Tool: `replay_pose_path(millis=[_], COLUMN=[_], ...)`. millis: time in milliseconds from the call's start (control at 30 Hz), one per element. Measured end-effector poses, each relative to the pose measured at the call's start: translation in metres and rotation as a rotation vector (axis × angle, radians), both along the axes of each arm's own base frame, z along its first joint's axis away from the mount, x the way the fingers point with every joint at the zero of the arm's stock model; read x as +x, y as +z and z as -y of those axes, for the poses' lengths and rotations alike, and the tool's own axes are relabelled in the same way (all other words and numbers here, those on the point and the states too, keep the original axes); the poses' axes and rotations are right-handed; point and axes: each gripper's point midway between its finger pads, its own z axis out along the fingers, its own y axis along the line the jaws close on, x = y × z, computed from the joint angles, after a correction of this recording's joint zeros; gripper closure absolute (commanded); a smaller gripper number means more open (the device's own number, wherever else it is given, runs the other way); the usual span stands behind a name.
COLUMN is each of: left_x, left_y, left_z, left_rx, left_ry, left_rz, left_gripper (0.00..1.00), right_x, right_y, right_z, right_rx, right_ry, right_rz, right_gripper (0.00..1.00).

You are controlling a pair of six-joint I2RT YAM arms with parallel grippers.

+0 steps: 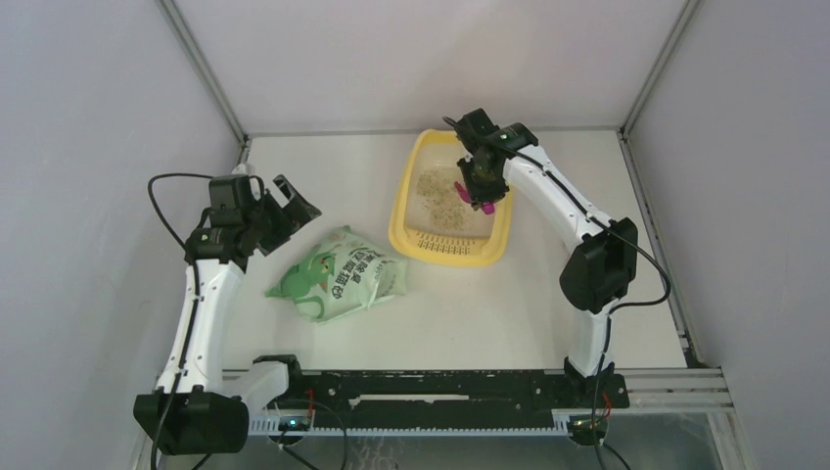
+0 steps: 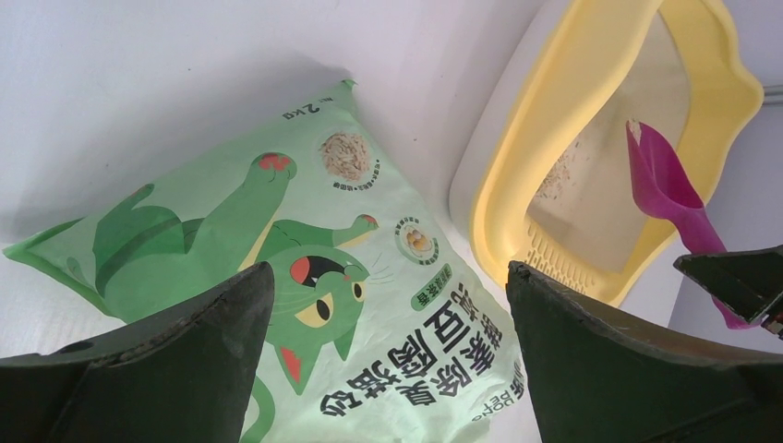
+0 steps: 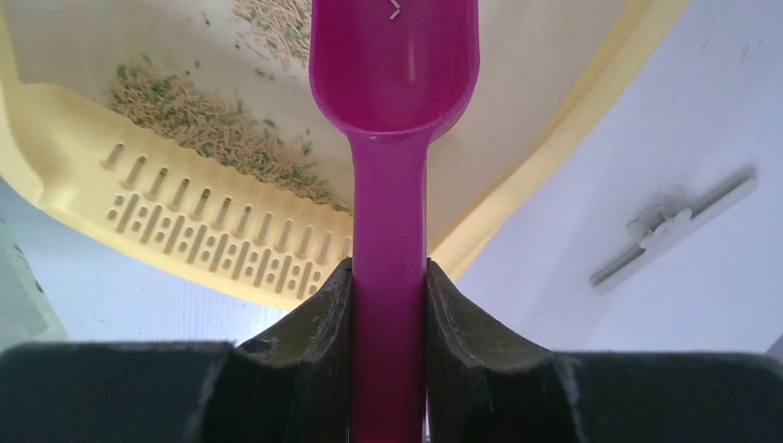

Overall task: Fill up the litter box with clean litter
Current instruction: Pour the cat litter into the litter box.

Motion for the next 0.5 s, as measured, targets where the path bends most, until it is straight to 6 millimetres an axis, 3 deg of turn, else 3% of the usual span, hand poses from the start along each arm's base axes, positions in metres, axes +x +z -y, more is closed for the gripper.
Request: replay_pose_path(millis=[267, 367, 500], left_x=[-0.001, -0.002, -0.002], left_y=[0.003, 0.003, 0.003], left_z=[0.001, 0.002, 0.002], left_rx=[-0.003, -0.006, -0.009], left_ry=[-0.004, -0.007, -0.011], left_rz=[0.010, 0.010, 0.010], left_gripper=[0.00, 0.00, 0.00], right_x=[0.008, 0.002, -0.020], right_y=[0.017, 0.007, -0.024], right_z=[-0.008, -0.009, -0.003], right_rx=[0.058, 0.064, 0.038], right_ry=[0.003, 0.013, 0.024], right_rz=[0.059, 0.027, -0.072], right_gripper=[1.00, 1.00, 1.00])
